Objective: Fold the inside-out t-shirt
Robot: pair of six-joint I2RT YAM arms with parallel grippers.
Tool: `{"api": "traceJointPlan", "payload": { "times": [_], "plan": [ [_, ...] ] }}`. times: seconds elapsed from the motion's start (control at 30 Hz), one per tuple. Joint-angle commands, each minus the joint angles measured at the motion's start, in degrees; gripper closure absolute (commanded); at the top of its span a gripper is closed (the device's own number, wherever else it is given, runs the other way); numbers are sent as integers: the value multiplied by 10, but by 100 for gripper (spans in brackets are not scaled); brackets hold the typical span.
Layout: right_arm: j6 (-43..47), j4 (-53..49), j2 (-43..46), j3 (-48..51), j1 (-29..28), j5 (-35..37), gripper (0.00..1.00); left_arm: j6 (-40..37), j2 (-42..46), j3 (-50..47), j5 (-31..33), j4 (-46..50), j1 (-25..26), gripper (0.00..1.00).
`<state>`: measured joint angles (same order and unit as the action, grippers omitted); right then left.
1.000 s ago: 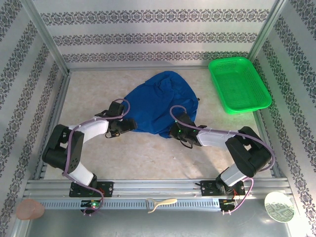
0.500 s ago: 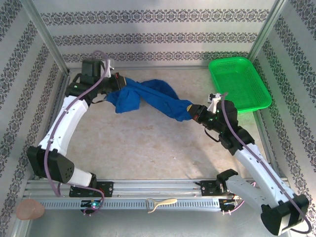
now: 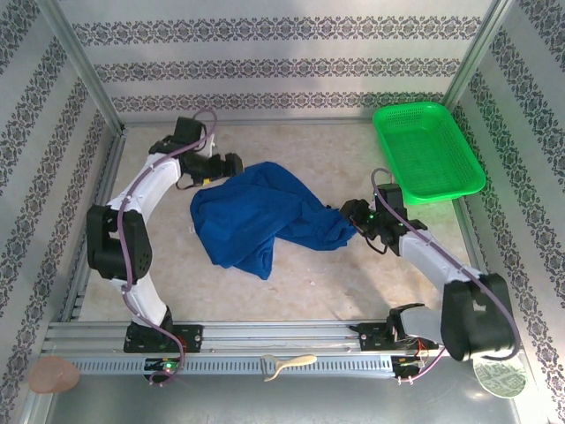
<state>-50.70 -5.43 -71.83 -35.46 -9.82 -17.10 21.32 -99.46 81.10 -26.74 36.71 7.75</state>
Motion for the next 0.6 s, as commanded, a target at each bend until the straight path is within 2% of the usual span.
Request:
{"api": "traceJointPlan", "payload": {
  "times": [0.0,0.13,0.3,0.43,0.57],
  "plan": [
    [41,16,26,-17,-3,-19,48,53,118,-98,-16,-50,4,0],
    [70,-98,123,-10,-42,28,46,114,251,-268,18,-83,54,0],
    [42,-176,228,49,-97,81,44,244,360,-410,86,-145,184,0],
    [-6,-175,266,107,-118,83,40,296,354,-437,162,-153,301,0],
    [-31,-138,257,141,-137,87,38,296,287,-417,215,-157,372,0]
  ]
}}
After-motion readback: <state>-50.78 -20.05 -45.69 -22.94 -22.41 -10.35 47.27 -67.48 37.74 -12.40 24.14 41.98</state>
